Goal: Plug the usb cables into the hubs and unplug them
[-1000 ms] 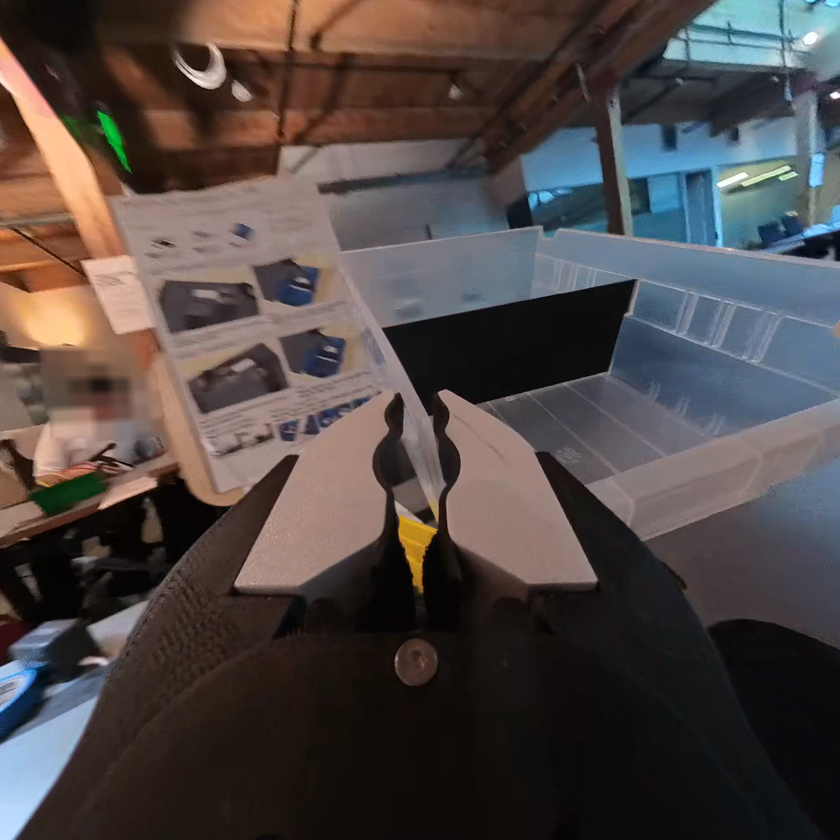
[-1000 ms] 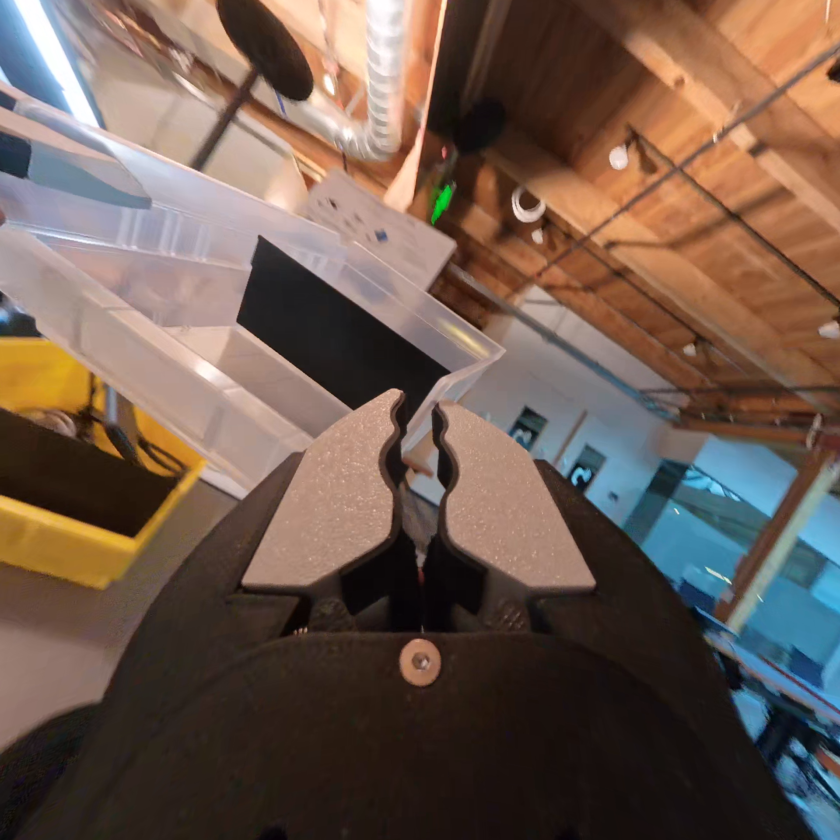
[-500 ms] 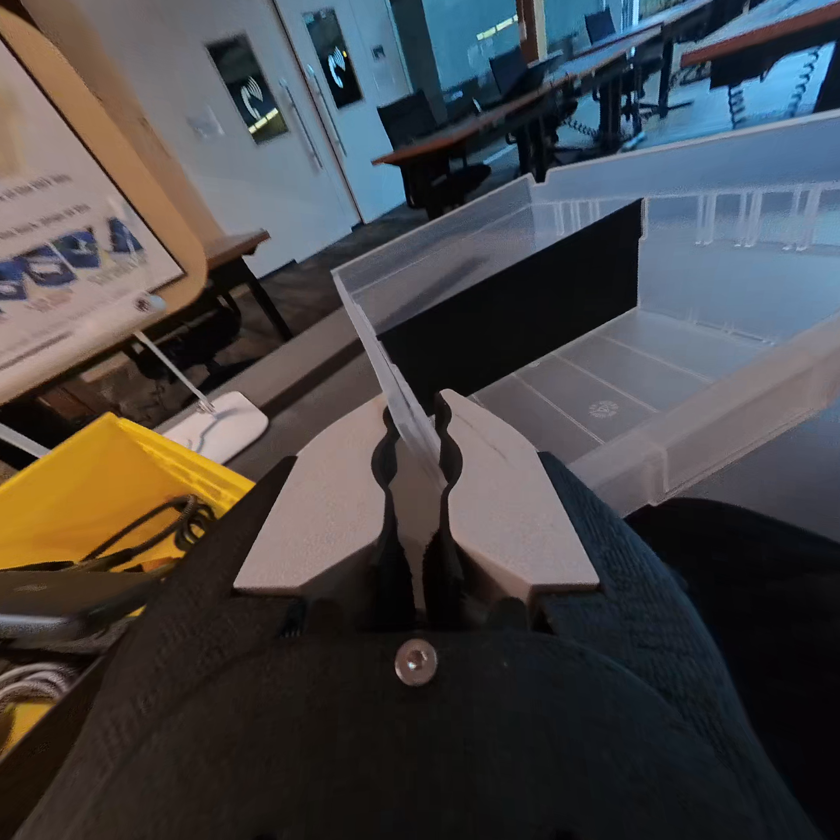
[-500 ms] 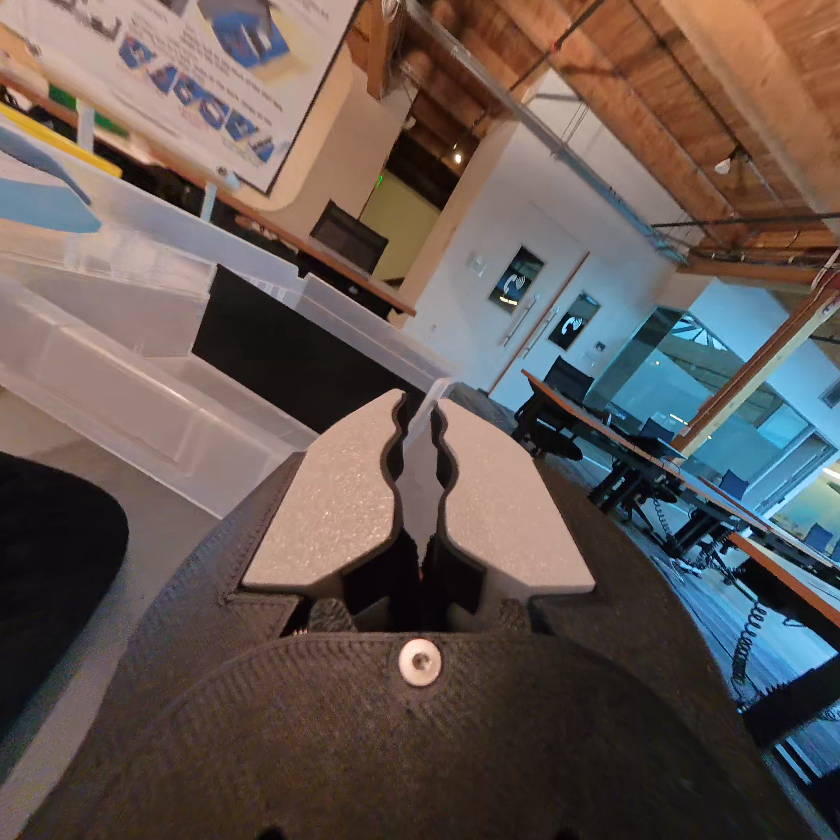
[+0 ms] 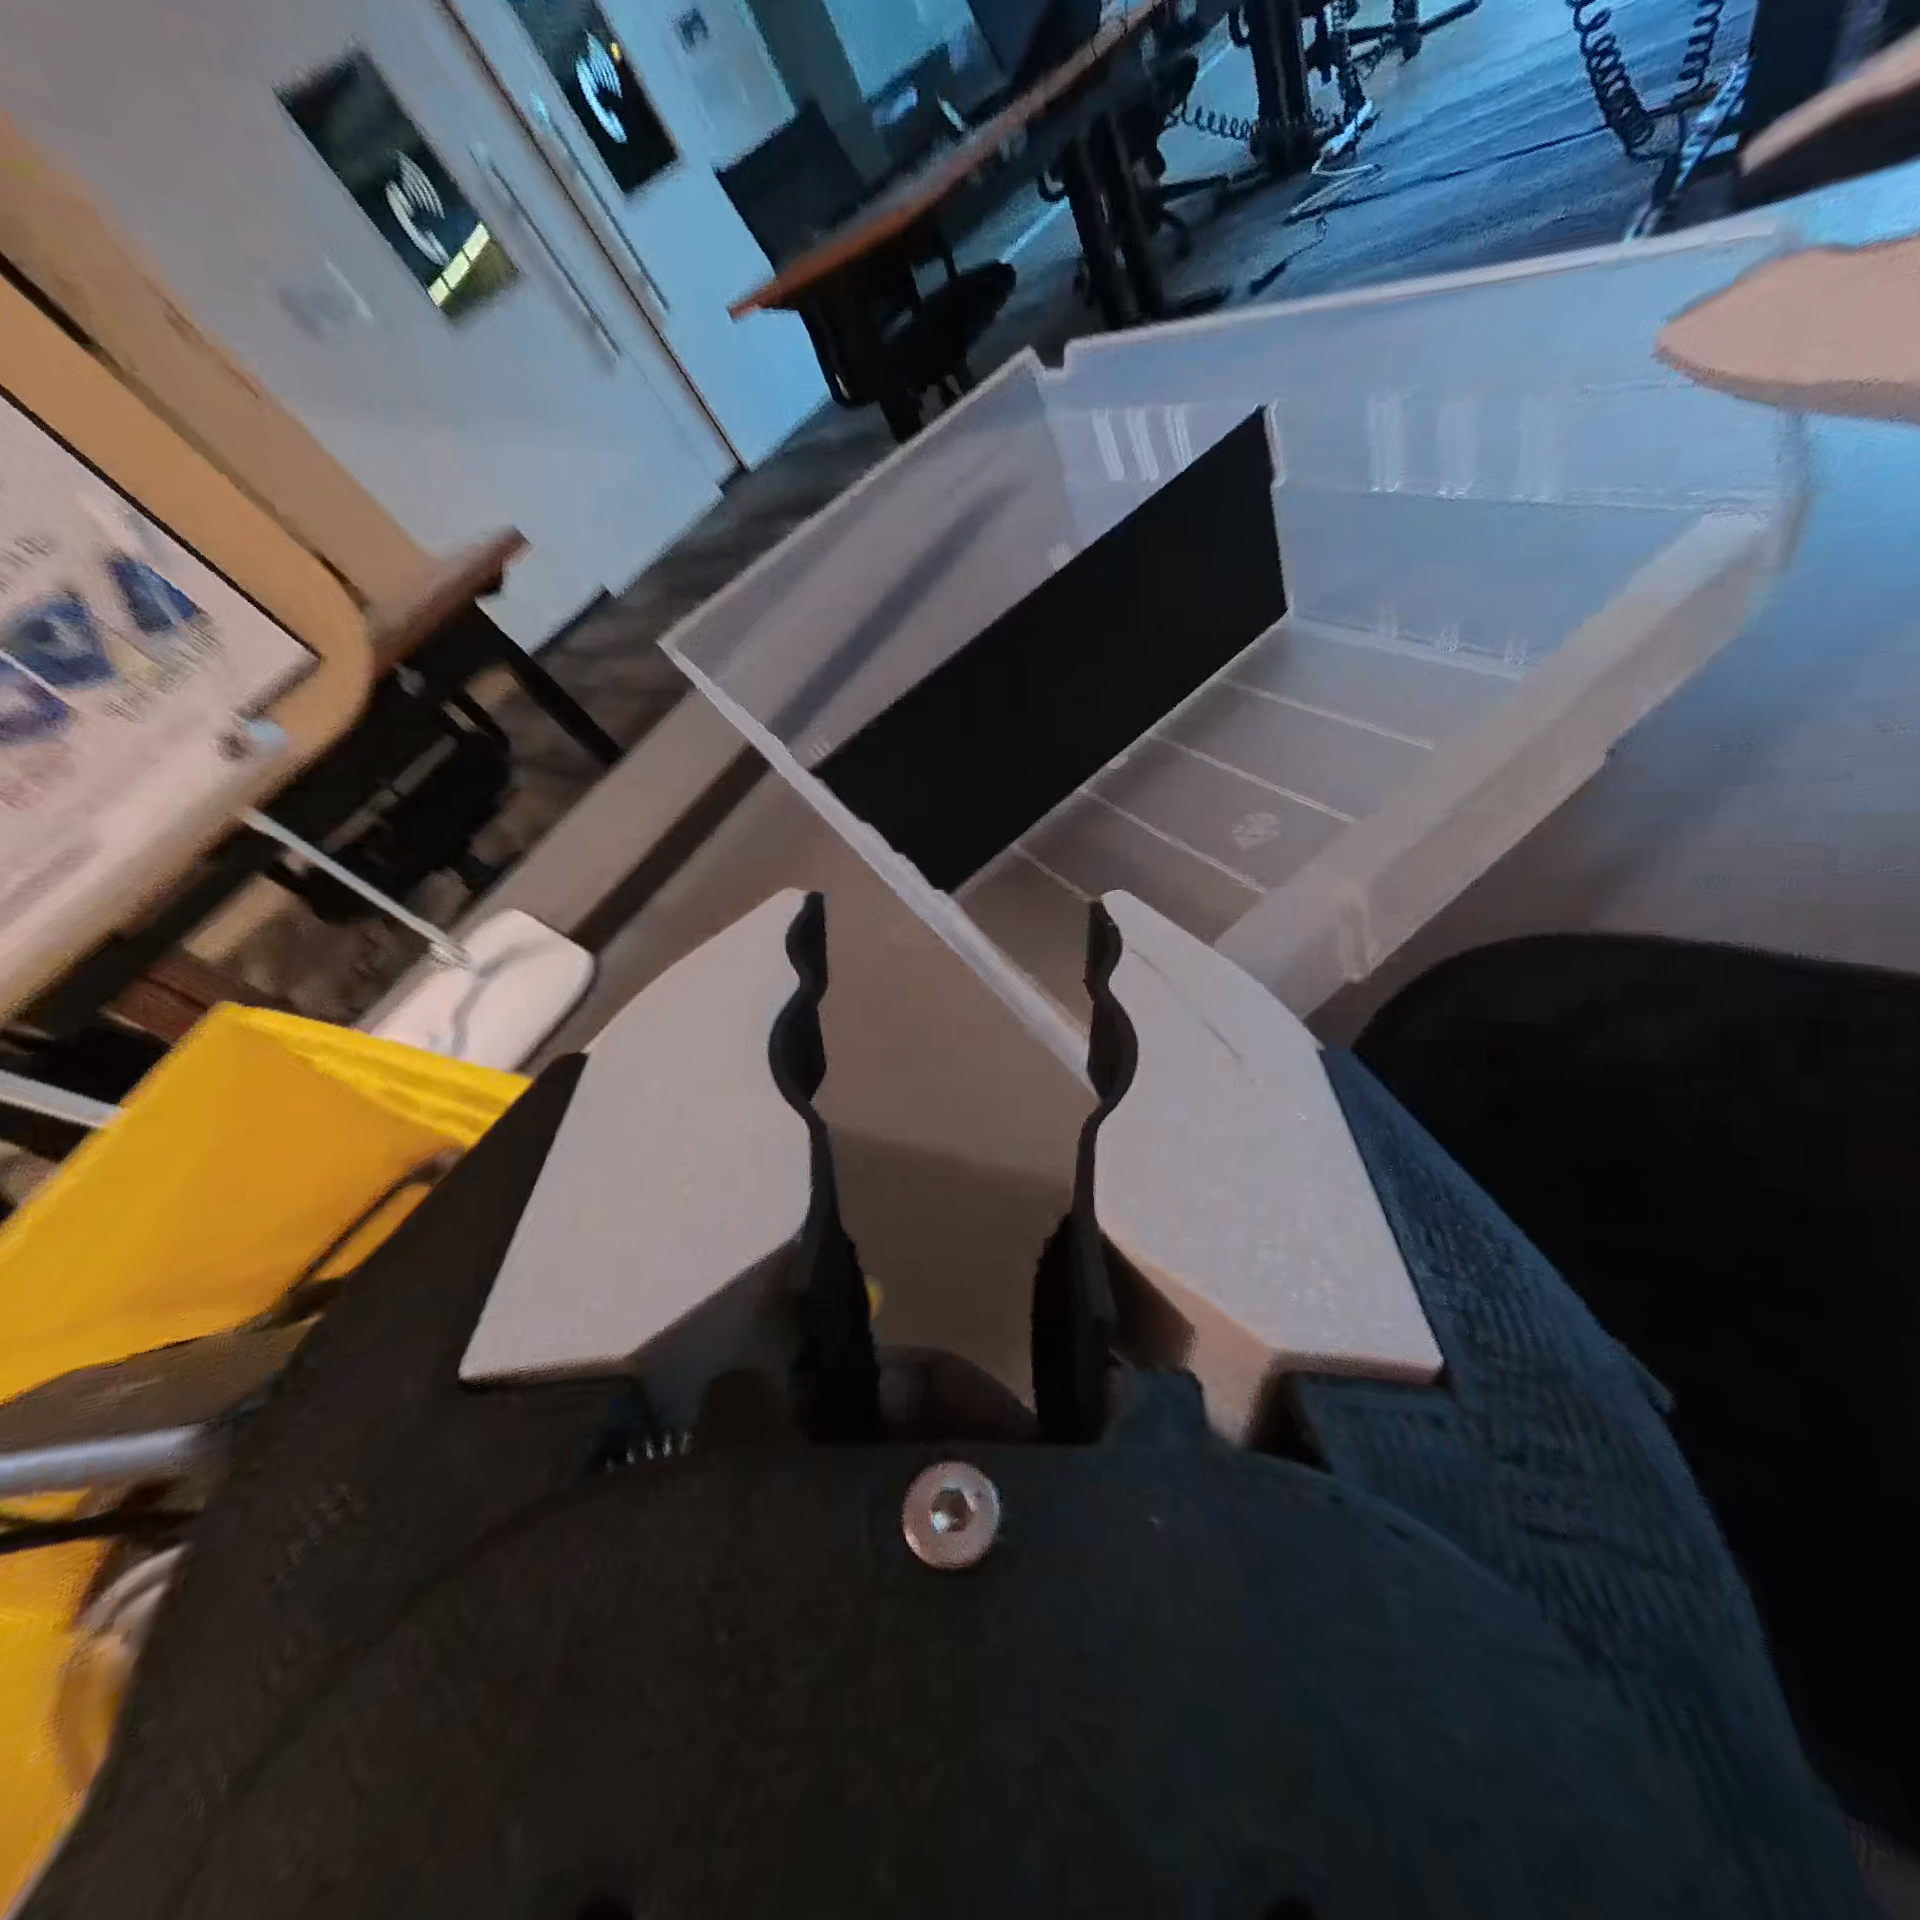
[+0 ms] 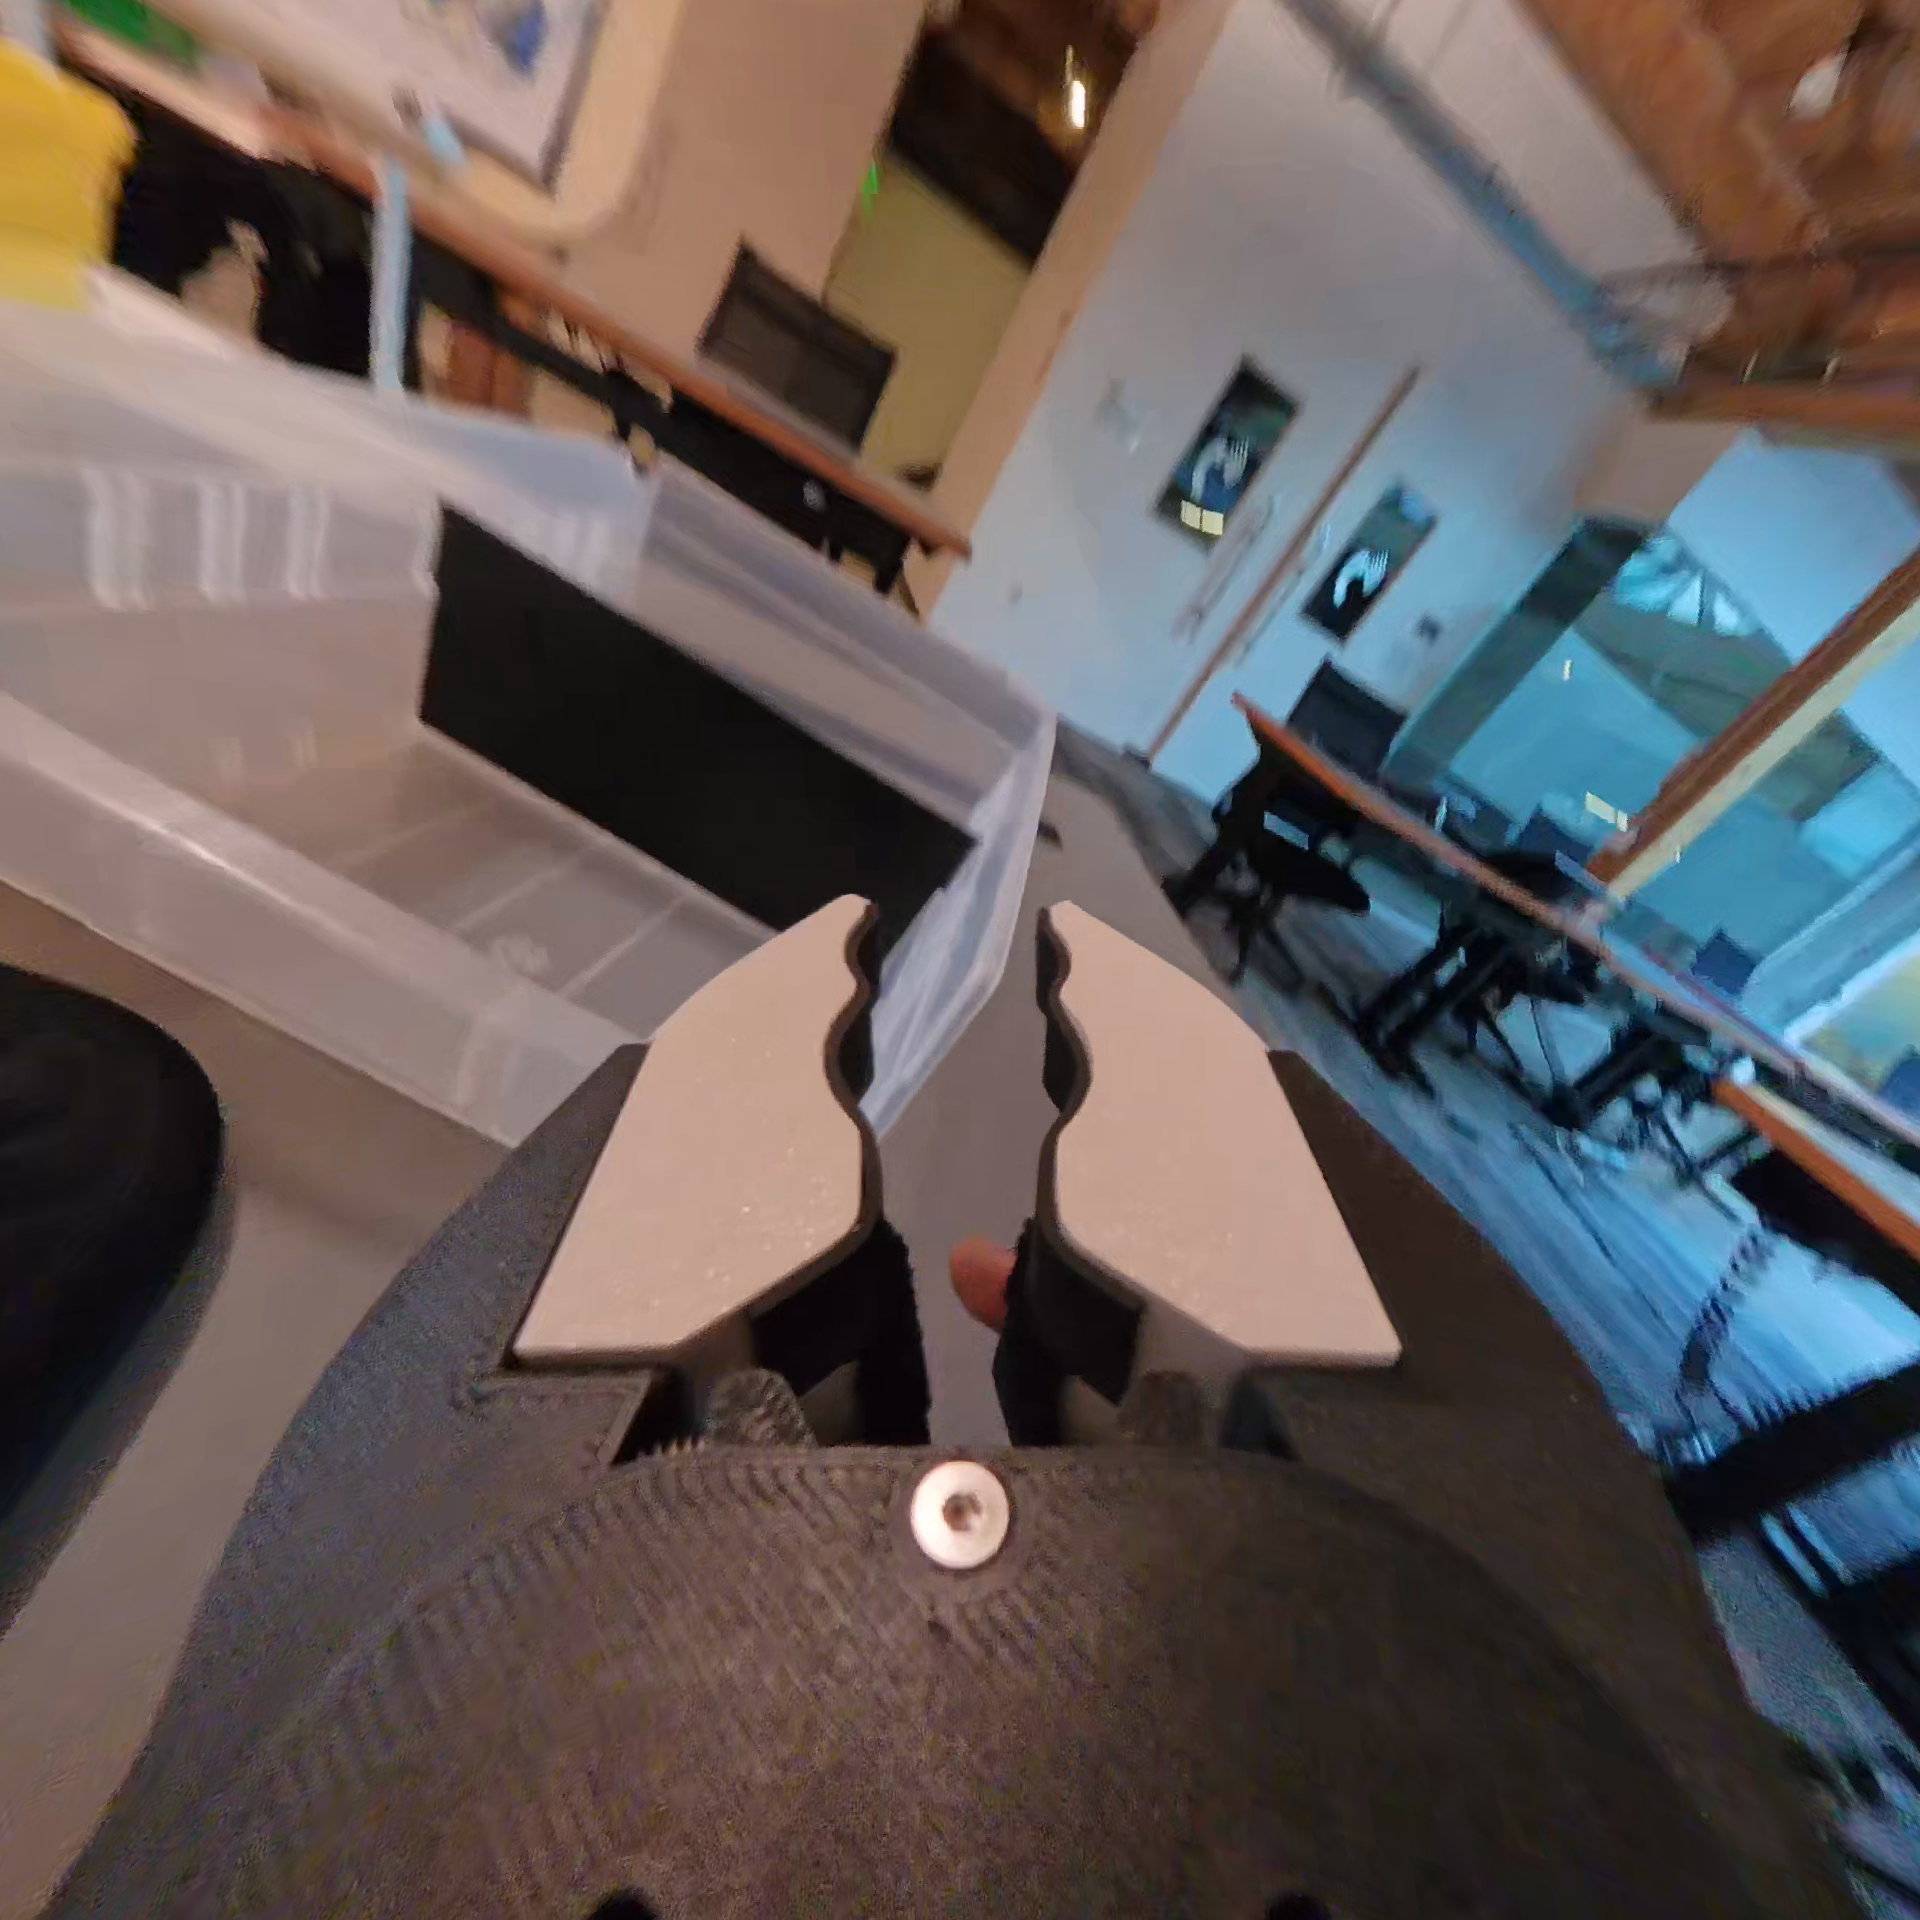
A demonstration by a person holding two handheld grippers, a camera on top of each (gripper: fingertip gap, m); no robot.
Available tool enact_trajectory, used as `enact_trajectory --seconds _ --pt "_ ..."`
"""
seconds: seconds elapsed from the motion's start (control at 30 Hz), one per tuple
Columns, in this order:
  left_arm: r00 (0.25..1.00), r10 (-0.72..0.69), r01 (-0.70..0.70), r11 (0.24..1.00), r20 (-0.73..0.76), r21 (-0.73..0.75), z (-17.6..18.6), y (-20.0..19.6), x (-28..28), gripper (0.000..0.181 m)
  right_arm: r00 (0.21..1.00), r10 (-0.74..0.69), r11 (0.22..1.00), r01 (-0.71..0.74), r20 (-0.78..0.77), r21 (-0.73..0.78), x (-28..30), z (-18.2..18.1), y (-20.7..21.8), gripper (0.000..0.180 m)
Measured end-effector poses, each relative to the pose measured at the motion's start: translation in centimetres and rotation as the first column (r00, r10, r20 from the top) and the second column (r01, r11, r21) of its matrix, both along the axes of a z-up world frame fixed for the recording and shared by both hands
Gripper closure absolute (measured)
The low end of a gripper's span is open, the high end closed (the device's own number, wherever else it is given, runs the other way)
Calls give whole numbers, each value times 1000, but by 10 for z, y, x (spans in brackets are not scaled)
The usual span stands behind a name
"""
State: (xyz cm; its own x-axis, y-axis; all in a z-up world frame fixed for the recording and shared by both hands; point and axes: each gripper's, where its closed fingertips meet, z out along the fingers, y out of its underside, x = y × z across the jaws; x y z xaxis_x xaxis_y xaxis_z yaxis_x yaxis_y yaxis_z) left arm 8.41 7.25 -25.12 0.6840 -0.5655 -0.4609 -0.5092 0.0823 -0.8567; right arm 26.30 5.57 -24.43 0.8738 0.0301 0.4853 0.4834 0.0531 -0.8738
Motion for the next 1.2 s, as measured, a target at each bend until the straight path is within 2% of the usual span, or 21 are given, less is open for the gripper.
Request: enact_trajectory --seconds 0.1,0.17,0.23,0.3,0.37,0.43,0.5,0.57,0.6,0.8,0.97,1.2 --pt "993 20 -10 996 -116 87 12 -21 -29 132 978 168 977 -182 122 113 -28 25 -14 133" --pt "957 76 -55 995 -281 81 -1 -25 -63 132 904 346 935 -353 250 -16 -59 13 -22 125" --pt "895 117 -105 993 -429 51 -21 -25 -99 131 820 464 884 -402 335 -239 -76 -18 -25 115" --pt "851 138 -148 989 -507 21 -40 -24 -130 130 767 451 881 -301 457 -365 -72 -43 -20 112" --pt "807 133 -181 983 -576 -27 -61 -24 -156 130 708 411 901 -219 574 -375 -69 -55 -13 117" --pt "748 127 -210 976 -652 -51 -79 -22 -177 131 681 415 899 -204 603 -388 -74 -66 -8 119" --pt "682 163 -226 974 -713 6 -82 -16 -195 143 677 380 913 -164 630 -375 -74 -71 -1 125" --pt "712 145 -242 969 -687 -46 -82 -18 -202 146 646 309 934 -67 698 -352 -65 -74 6 143" --pt "725 132 -249 965 -676 -78 -82 -19 -208 148 634 284 939 -32 719 -342 -61 -75 8 146" --pt "733 176 -310 946 -657 -93 -82 -27 -265 145 655 267 941 -20 707 -337 -55 -76 10 146" --pt "712 217 -365 927 -668 -88 -81 -41 -315 145 664 242 941 16 707 -337 -45 -76 10 145" --pt "689 240 -367 929 -684 -43 -79 -78 -389 145 673 258 940 -9 693 -341 -28 -76 2 145"
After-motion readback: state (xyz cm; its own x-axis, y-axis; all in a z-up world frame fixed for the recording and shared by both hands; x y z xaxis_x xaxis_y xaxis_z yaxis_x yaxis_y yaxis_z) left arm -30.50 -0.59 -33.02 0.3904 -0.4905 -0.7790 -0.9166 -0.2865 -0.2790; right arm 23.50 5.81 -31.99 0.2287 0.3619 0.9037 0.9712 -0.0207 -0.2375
